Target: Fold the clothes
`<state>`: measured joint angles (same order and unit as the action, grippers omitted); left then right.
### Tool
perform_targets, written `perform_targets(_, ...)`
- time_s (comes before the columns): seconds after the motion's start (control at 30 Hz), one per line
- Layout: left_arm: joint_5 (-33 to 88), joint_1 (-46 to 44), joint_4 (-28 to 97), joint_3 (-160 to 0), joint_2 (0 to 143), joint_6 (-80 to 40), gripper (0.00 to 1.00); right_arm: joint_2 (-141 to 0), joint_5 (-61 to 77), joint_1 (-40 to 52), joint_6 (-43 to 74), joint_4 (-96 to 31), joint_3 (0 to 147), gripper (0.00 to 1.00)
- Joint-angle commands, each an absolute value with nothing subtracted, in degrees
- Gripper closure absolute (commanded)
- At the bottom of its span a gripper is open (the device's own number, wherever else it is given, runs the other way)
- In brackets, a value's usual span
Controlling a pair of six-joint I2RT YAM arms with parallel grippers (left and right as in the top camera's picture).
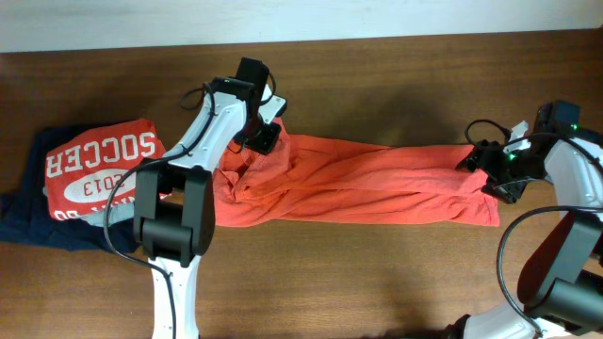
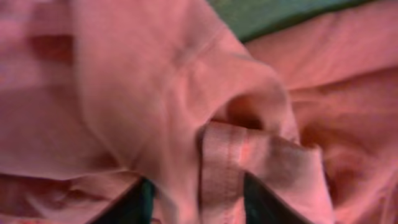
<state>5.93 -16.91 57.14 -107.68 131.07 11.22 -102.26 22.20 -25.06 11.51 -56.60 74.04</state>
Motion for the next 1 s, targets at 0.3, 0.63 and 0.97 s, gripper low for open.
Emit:
perform_targets(0.3,-4.7,-15.7,76.5,-112.2,126.1,-0.3,0.99,-101.0,21.8,-25.1,10.7,-56.8,74.2,0.22)
perform_targets(0.63,-15.6,-13.0,81.3,-112.2,126.0,-3.9,0.99,-101.0,18.9,-25.1,10.7,-56.9,74.1,0.22)
perform_targets(0.97,-15.2,-12.6,80.1,-112.2,126.0,-3.9,0.82,-105.6,21.2,-24.6,10.8,-51.4,71.0,0.93)
